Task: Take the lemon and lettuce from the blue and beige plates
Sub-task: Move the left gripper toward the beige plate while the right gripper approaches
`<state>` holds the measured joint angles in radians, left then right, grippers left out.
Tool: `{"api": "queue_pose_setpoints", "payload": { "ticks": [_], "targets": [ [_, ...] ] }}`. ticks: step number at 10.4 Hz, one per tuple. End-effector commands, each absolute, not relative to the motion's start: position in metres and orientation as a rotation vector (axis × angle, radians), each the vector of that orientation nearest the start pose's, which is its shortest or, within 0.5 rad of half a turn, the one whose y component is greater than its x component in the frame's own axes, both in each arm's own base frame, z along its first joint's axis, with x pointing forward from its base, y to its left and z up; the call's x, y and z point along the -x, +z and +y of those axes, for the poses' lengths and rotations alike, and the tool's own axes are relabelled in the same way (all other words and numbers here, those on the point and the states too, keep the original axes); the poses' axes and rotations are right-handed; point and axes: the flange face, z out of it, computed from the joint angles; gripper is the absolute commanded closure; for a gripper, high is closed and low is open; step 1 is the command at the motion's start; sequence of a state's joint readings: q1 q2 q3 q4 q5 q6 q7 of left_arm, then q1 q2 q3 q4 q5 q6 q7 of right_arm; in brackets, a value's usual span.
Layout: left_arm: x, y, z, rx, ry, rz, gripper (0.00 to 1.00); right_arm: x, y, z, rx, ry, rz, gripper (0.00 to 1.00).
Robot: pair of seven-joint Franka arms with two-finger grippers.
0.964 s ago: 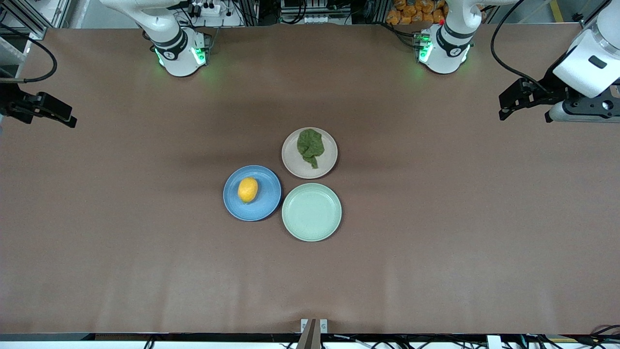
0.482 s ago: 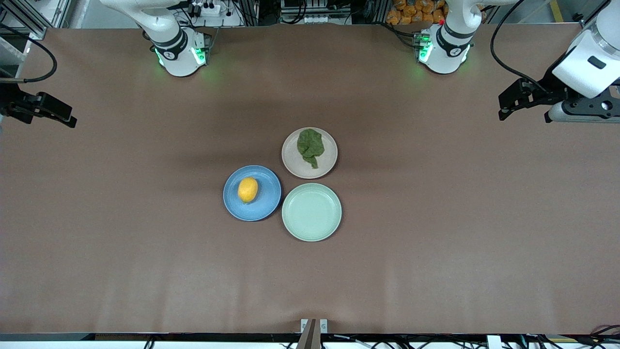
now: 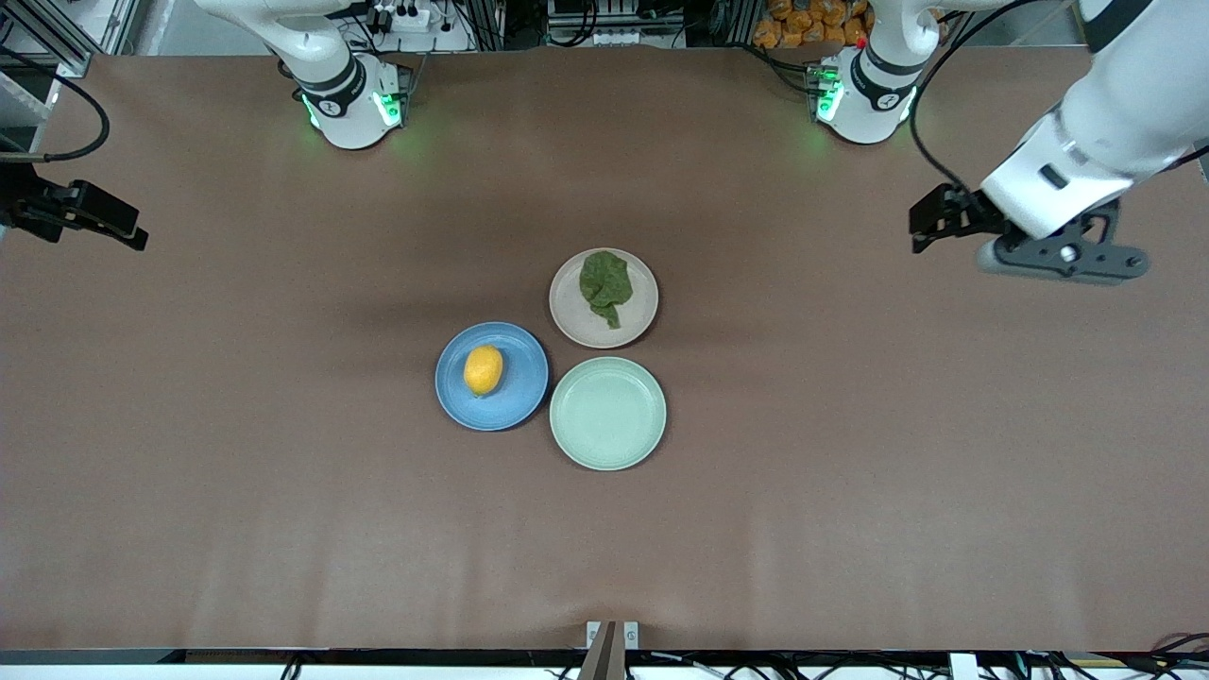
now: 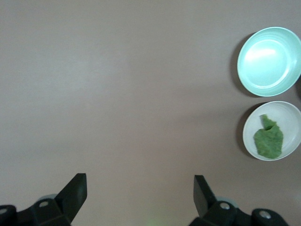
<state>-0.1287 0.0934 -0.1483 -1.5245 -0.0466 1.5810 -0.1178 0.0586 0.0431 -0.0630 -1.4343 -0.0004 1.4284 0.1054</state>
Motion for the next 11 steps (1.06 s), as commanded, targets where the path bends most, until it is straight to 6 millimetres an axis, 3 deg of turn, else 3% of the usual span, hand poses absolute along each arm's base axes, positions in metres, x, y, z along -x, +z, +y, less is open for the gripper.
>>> {"api": "queue_pose_setpoints", "payload": {
  "ticks": [1,5,8,10,11],
  "targets": [
    [-0.573,0.565,-0.191,3.233,0.143,0.219,0.00,-0.554,0.657,-0.004,3.135,0.044,0.180,0.00],
    [-0.569,0.514,-0.274,3.225,0.210,0.113,0.00,-0.563,0.650,0.006,3.131,0.001,0.153,0.00],
    [-0.554,0.468,-0.345,3.205,0.231,0.080,0.00,-0.579,0.607,0.035,3.121,-0.016,0.080,0.00],
    [-0.541,0.413,-0.385,3.130,0.291,0.180,0.00,-0.586,0.576,0.057,3.115,-0.029,0.080,0.00],
    [-0.530,0.379,-0.407,3.080,0.329,0.245,0.00,-0.588,0.560,0.079,3.106,-0.045,0.132,0.00]
  ]
}}
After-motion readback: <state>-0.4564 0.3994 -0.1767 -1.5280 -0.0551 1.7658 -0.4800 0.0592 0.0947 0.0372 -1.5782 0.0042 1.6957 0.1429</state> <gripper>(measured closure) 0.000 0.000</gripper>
